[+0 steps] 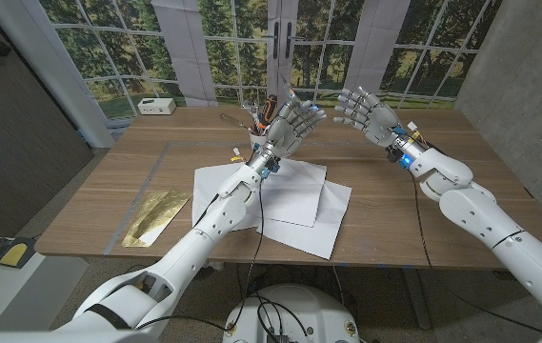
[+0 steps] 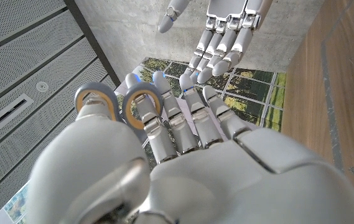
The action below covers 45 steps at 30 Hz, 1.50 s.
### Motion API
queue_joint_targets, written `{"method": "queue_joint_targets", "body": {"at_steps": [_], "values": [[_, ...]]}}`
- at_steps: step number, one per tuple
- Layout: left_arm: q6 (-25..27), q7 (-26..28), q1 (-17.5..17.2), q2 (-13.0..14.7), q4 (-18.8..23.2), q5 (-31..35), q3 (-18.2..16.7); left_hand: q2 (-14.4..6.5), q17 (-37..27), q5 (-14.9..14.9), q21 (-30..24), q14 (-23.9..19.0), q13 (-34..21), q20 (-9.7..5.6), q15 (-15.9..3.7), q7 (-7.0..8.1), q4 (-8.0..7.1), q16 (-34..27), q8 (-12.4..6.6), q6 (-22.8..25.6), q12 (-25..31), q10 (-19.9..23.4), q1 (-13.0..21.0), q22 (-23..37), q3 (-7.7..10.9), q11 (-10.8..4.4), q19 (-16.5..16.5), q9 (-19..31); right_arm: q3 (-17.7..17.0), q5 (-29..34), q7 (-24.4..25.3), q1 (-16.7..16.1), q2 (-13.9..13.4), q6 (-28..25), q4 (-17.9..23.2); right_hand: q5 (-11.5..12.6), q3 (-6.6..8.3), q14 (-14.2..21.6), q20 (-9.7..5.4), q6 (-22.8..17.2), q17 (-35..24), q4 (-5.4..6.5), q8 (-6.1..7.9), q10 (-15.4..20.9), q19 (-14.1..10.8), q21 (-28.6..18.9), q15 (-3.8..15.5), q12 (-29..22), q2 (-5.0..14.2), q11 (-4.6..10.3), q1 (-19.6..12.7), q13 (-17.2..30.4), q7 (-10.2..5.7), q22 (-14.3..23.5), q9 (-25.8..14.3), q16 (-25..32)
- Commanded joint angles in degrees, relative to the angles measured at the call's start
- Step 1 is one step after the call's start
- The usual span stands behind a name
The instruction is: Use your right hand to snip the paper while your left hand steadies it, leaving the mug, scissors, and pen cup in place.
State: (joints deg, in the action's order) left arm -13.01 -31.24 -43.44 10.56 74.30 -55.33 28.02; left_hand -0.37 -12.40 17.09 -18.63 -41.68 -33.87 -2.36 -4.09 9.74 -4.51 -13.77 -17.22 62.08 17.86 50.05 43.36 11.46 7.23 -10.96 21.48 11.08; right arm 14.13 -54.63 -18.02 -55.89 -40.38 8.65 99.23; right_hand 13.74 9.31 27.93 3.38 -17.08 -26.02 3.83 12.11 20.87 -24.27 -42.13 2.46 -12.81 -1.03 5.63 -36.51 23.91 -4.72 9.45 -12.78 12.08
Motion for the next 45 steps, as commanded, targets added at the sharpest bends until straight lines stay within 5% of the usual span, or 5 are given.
{"method": "queue_joint_targets", "body": {"at_steps": [1,12,30,39,45], "values": [[0.3,2.6,0.7,0.2,-1.3,1.7,0.7,1.9,-0.1,0.9,0.0,-0.6,-0.2,-0.49,-8.66,0.66,-0.52,0.3,0.59,-1.1,-0.6,0.4,-0.3,0.0,-1.25,-1.01,0.7,-0.1,-0.1,0.0,-0.2,-0.3,0.6,1.0,0.0,-0.3,-0.13,-0.3,0.51,-0.3,0.0,-0.20,0.49,0.6,-0.2,0.2,0.45,0.1,0.31,-0.19,0.0,0.0,-0.24,0.2,-0.1,0.2],[-3.4,1.7,1.9,0.2,-2.7,4.7,1.3,3.4,0.0,3.0,0.6,1.7,1.0,0.10,-8.84,1.55,-0.48,1.6,3.31,-5.5,-4.0,-3.7,1.2,0.0,-3.00,-1.09,0.1,-0.2,-0.6,-0.1,0.1,-1.1,0.4,1.5,0.6,-0.3,-0.22,-0.3,0.54,-0.4,0.3,-0.22,0.51,0.6,-0.3,0.6,0.40,0.2,0.33,-0.14,0.0,-0.1,-0.29,0.2,0.0,0.2],[-9.7,3.4,1.3,0.8,-1.3,8.5,1.6,3.0,0.1,4.3,1.0,4.1,2.3,0.41,-8.63,1.09,0.21,2.4,3.40,-4.1,-6.3,-7.4,4.1,0.0,-3.12,-0.94,-0.4,-0.2,-0.6,-0.5,-0.2,-1.2,1.0,2.1,0.4,-0.4,-0.26,-0.3,0.63,-0.4,0.7,-0.29,0.48,0.7,-0.5,1.2,0.33,0.4,0.46,-0.13,0.0,-0.2,-0.32,0.2,0.0,0.2],[-9.9,2.9,1.4,0.6,-1.9,7.8,1.7,5.3,0.0,4.5,1.2,3.9,2.8,0.33,-8.44,0.42,-0.92,2.0,3.30,-2.7,-6.2,-7.0,1.9,0.0,-5.64,-0.91,-0.2,-0.2,-0.7,-0.5,0.0,-1.4,1.2,2.4,0.5,-0.4,-0.32,-0.5,1.00,-0.4,1.0,-0.31,0.48,0.7,-0.3,1.7,0.10,0.4,0.49,-0.11,0.1,-0.3,-0.36,0.2,0.1,0.2],[-9.8,3.3,1.0,0.7,-1.0,7.4,1.7,4.3,-0.1,4.7,1.2,3.7,3.0,0.62,-8.68,0.32,-1.35,1.8,3.53,-2.9,-6.2,-6.9,1.8,0.1,-5.51,-0.95,-0.3,-0.2,-0.6,-0.6,0.1,-1.5,1.5,2.6,0.3,-0.4,-0.32,-0.5,1.08,-0.5,1.1,-0.31,0.49,0.7,-0.3,1.8,0.29,0.4,0.57,-0.14,0.1,-0.4,-0.38,0.2,0.1,0.2]]}}
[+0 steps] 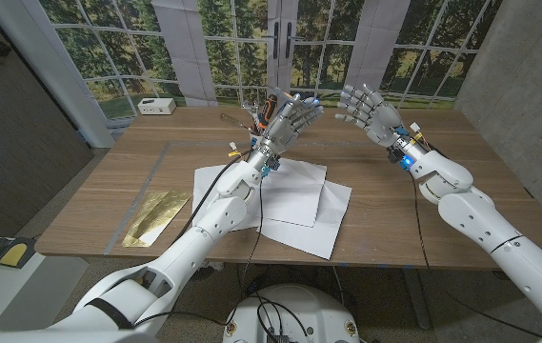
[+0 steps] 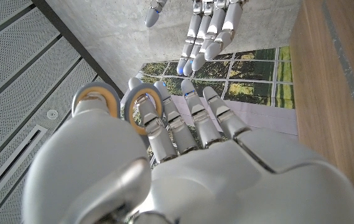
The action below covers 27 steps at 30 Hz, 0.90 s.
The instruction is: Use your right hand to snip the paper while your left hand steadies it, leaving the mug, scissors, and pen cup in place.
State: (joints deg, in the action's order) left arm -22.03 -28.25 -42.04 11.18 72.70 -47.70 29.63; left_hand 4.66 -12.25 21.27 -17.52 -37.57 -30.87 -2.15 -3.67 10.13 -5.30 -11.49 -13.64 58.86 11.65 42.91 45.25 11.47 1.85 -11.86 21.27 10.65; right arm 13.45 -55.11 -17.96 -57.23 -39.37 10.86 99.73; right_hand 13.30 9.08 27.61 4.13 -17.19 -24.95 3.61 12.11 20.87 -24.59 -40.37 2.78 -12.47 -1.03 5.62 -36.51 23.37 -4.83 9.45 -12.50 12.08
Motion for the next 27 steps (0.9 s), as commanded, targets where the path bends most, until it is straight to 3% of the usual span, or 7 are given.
{"method": "queue_joint_targets", "body": {"at_steps": [1,7,15,22,23,25,27], "values": [[-0.7,0.5,-0.5,0.1,0.8,-0.3,0.1,-1.3,-0.3,0.6,0.1,-0.5,0.0,0.45,-9.12,-0.08,-0.74,-0.6,-0.01,0.3,0.1,0.3,-0.1,0.1,0.01,-0.05,-0.1,0.2,0.1,-0.2,0.0,-0.1,0.6,0.4,-0.3,0.0,-0.09,-0.1,0.35,-0.4,0.0,-0.08,0.49,0.7,0.0,0.1,-0.04,0.1,0.58,-0.17,0.1,0.2,-0.28,0.2,-0.2,0.2],[-1.7,1.5,-0.8,-0.2,1.0,0.3,0.1,-2.7,-0.4,0.8,0.1,-0.6,0.1,0.22,-9.02,-0.49,-1.35,-0.7,-0.13,1.1,0.3,0.8,-0.2,0.1,0.15,-0.03,0.2,0.3,0.2,-0.2,0.0,0.2,1.2,0.8,-0.7,0.0,-0.08,-0.3,0.35,-0.4,0.2,-0.11,0.49,0.9,0.0,0.4,0.01,0.1,0.66,-0.09,0.0,0.1,-0.32,0.2,-0.2,0.2],[-4.1,3.6,-1.6,-0.9,1.4,1.2,-0.2,1.5,-0.3,0.8,0.1,-1.6,0.6,-0.12,-8.79,-1.30,-3.01,-1.0,-0.23,3.0,0.5,1.7,-4.5,0.0,-4.54,0.03,0.9,0.2,0.5,-0.3,-0.3,0.6,1.4,0.8,-1.2,0.0,-0.09,-0.3,0.59,-0.6,0.4,-0.14,0.55,1.0,0.1,0.8,0.10,0.1,0.79,0.14,0.0,0.0,-0.33,0.2,-0.2,0.2],[-3.7,3.3,-1.6,-0.6,1.7,0.8,0.1,1.8,-0.3,1.0,0.2,-1.8,0.7,0.04,-8.86,-1.64,-3.24,-1.1,-0.30,3.5,0.6,1.9,-5.2,0.0,-5.18,0.03,0.9,0.2,0.3,-0.5,-0.4,0.4,1.5,0.9,-1.1,-0.1,-0.14,-0.3,0.68,-0.8,0.6,-0.12,0.61,1.1,0.1,1.2,0.22,0.1,0.89,0.16,0.1,-0.1,-0.37,0.2,-0.1,0.2],[-3.5,3.6,-1.7,-0.6,2.0,0.8,0.1,1.1,-0.4,1.1,0.2,-2.0,0.8,0.16,-8.98,-1.80,-3.51,-1.2,-0.10,3.2,0.6,1.9,-5.5,0.1,-5.17,0.02,0.9,0.2,0.3,-0.5,-0.4,0.3,1.6,1.0,-1.1,-0.1,-0.14,-0.3,0.70,-0.8,0.7,-0.12,0.61,1.2,0.1,1.2,0.21,0.1,0.90,0.19,0.1,-0.1,-0.39,0.2,-0.1,0.3],[-3.3,4.3,-2.0,-0.5,2.5,0.8,0.1,-2.9,-0.5,1.7,0.3,-2.0,1.0,0.46,-9.28,-1.84,-4.02,-1.2,0.25,3.1,0.4,1.7,-5.6,0.2,-4.29,-0.02,0.9,0.4,0.2,-0.5,-0.5,0.2,1.6,1.2,-1.1,-0.1,-0.17,-0.3,0.76,-0.8,0.7,-0.12,0.60,1.2,0.2,1.4,0.18,0.1,0.89,0.12,0.2,-0.1,-0.36,0.2,-0.1,0.2],[-3.3,4.4,-2.1,-0.4,2.7,0.9,0.1,-4.0,-0.5,1.8,0.4,-1.8,1.0,0.47,-9.20,-2.01,-3.78,-1.1,0.32,3.1,0.4,1.7,-5.0,0.2,-3.89,0.00,0.7,0.4,0.2,-0.4,-0.5,0.2,1.5,1.3,-1.1,-0.1,-0.18,-0.3,0.72,-0.8,0.8,-0.15,0.62,1.1,0.2,1.5,0.21,0.2,0.88,0.29,0.1,-0.1,-0.39,0.2,-0.1,0.2]]}}
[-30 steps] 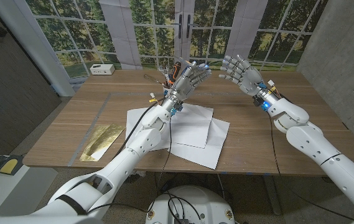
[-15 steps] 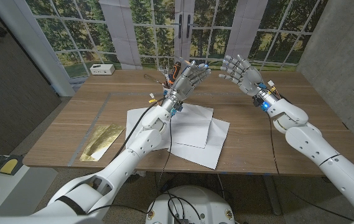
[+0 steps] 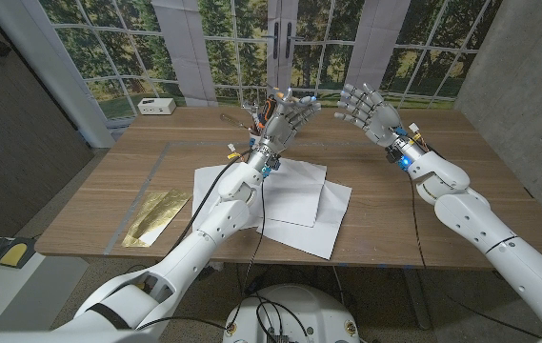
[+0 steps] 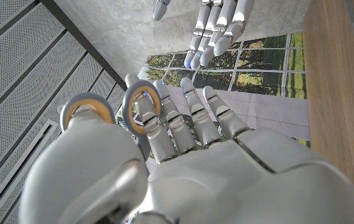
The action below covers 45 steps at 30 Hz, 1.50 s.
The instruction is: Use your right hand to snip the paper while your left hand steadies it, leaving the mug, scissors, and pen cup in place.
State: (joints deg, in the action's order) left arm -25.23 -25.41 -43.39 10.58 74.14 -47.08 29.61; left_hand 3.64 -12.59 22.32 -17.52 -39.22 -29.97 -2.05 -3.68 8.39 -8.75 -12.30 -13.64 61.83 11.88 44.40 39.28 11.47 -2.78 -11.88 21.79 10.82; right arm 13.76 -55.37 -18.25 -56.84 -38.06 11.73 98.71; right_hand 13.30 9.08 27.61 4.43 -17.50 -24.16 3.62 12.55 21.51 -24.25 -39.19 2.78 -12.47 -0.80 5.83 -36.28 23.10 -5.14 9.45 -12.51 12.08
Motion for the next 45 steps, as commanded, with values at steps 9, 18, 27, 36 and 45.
{"method": "queue_joint_targets", "body": {"at_steps": [9,18,27,36,45], "values": [[-1.0,2.5,-0.7,0.6,1.3,1.7,0.6,0.4,0.3,0.8,0.8,0.8,1.3,0.26,-8.97,2.33,1.52,0.4,2.93,-6.1,-0.8,-2.4,3.3,0.0,-2.10,0.12,0.2,0.0,0.0,-0.1,-0.7,-0.1,0.6,1.0,-0.4,-0.1,-0.22,-0.5,0.60,-0.6,0.3,-0.22,0.18,0.6,0.1,0.8,0.36,0.2,0.70,-0.17,-0.1,0.1,-0.20,0.2,-0.1,0.2],[-0.9,1.3,0.0,1.2,1.5,1.9,1.0,-0.8,0.3,1.7,1.8,5.7,2.4,1.53,-9.12,3.01,2.98,1.3,3.50,-14.3,-1.2,-8.9,8.0,0.1,-2.66,0.07,-1.4,0.2,-0.1,-0.5,-0.6,-0.2,1.1,1.3,-0.5,-0.2,-0.24,-0.5,0.71,-0.7,0.5,-0.26,0.21,0.6,0.1,1.2,0.39,0.2,0.79,-0.01,-0.1,0.0,-0.12,0.2,-0.1,0.2],[-0.7,1.9,0.0,1.5,1.8,2.2,1.1,-4.1,0.2,2.1,2.0,5.7,2.5,1.77,-8.99,2.94,4.04,0.6,1.79,-11.9,0.2,-6.9,12.5,0.2,-1.28,-0.12,-1.5,0.3,-0.1,-0.4,-0.5,-0.2,1.1,1.4,-0.4,-0.2,-0.28,-0.7,0.94,-0.7,0.7,-0.24,0.19,0.6,0.2,1.6,0.38,0.3,0.90,-0.06,0.0,-0.1,-0.19,0.2,0.0,0.2],[-0.9,2.4,-0.5,1.7,2.1,2.5,1.2,-6.4,-0.5,1.6,2.4,3.3,1.3,2.10,-9.12,3.49,3.81,-0.8,1.45,-11.1,2.3,-2.4,14.3,0.2,-1.03,-0.22,-2.1,0.1,0.0,-0.3,-0.6,-0.2,1.1,1.4,-0.3,-0.2,-0.36,-0.7,1.02,-0.8,1.0,-0.25,0.17,0.7,0.2,2.2,0.34,0.3,0.96,0.04,0.1,-0.2,-0.17,0.2,0.0,0.2],[-0.8,2.1,-0.6,1.6,1.8,2.1,1.2,-8.7,-5.0,0.5,3.6,5.0,-4.0,3.37,-8.56,1.52,3.30,-1.4,0.65,-6.0,5.5,-6.4,15.6,0.1,-1.85,-0.20,-4.6,0.1,-0.3,-0.3,0.1,-0.9,0.9,1.5,0.6,-0.3,-0.39,-0.8,1.12,-0.7,1.2,-0.26,0.13,0.6,0.1,2.5,0.37,0.4,1.04,0.04,0.1,-0.3,-0.20,0.2,0.0,0.3]]}}
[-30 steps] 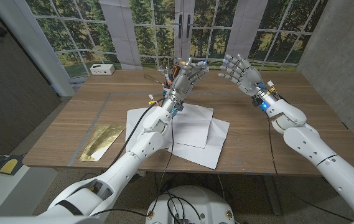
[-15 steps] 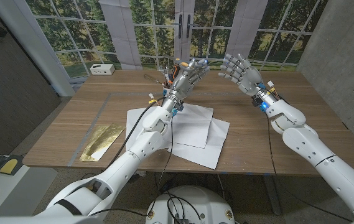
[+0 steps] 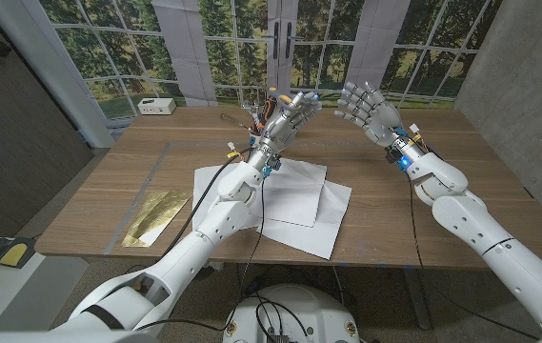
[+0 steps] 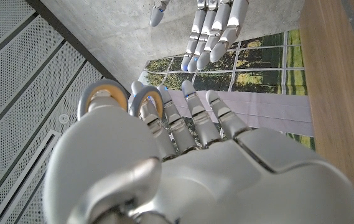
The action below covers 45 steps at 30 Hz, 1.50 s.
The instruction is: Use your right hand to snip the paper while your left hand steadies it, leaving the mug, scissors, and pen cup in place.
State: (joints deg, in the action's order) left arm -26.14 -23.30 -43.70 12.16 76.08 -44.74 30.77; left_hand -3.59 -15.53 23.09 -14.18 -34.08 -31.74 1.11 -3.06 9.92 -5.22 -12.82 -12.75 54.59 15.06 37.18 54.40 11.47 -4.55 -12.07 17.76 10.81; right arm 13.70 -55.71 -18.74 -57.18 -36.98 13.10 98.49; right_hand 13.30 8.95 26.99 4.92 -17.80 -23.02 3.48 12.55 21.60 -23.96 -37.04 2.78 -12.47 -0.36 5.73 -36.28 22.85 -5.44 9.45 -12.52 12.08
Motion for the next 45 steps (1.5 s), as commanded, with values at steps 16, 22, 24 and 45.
{"method": "queue_joint_targets", "body": {"at_steps": [16,22,24,45], "values": [[0.3,1.0,-1.2,-0.2,0.6,-1.0,-0.3,-1.6,-13.8,-1.8,0.7,3.4,-20.4,1.56,-9.38,-1.69,0.30,-3.1,-1.14,5.5,17.2,-0.9,1.7,0.6,-4.12,-0.17,-1.7,1.8,-0.4,0.4,1.5,-1.3,-0.2,0.7,2.2,-0.3,-0.39,-0.1,0.81,-0.4,0.4,-0.15,0.07,0.6,-0.2,1.0,0.32,0.4,0.63,0.34,0.2,-0.1,0.05,0.3,0.0,0.3],[0.2,1.6,-1.5,-0.4,1.0,-1.2,-0.6,-5.6,-17.9,-2.2,0.0,-3.0,-27.4,1.59,-9.85,-3.54,2.50,-5.7,-6.34,9.0,26.2,6.5,7.8,0.8,-1.38,-0.08,-0.9,6.9,-0.2,0.7,1.5,-1.1,-0.1,0.9,2.3,-0.3,-0.48,-0.2,0.86,-0.4,0.5,-0.18,0.07,0.7,-0.3,1.3,0.24,0.4,0.58,0.07,0.3,-0.2,0.06,0.3,0.1,0.3],[0.1,1.6,-1.6,-0.5,1.0,-1.4,-0.6,-5.5,-20.2,-2.9,-0.2,-4.9,-30.2,1.68,-9.74,-3.29,3.30,-7.5,-7.43,9.0,28.9,7.6,8.9,0.9,-0.76,-0.09,-0.4,8.4,-0.2,0.7,1.6,-1.2,-0.1,1.0,2.5,-0.3,-0.50,-0.2,0.86,-0.4,0.6,-0.18,0.07,0.6,-0.3,1.4,0.31,0.4,0.61,0.67,0.3,-0.2,0.06,0.3,0.1,0.4],[-0.4,3.6,-2.3,-0.6,1.3,-0.7,-0.9,-1.0,-24.0,-4.1,-1.1,-7.4,-33.8,1.05,-9.47,-4.57,1.75,-8.8,-10.89,11.4,33.5,10.8,5.8,1.0,-4.83,-0.27,1.8,10.8,-0.2,0.9,2.1,-1.3,-0.2,1.1,3.0,-0.4,-0.74,-0.3,0.93,-0.5,0.9,-0.20,0.04,0.7,-0.7,2.3,0.28,0.4,0.58,0.27,0.5,-0.3,0.06,0.3,0.1,0.5]]}}
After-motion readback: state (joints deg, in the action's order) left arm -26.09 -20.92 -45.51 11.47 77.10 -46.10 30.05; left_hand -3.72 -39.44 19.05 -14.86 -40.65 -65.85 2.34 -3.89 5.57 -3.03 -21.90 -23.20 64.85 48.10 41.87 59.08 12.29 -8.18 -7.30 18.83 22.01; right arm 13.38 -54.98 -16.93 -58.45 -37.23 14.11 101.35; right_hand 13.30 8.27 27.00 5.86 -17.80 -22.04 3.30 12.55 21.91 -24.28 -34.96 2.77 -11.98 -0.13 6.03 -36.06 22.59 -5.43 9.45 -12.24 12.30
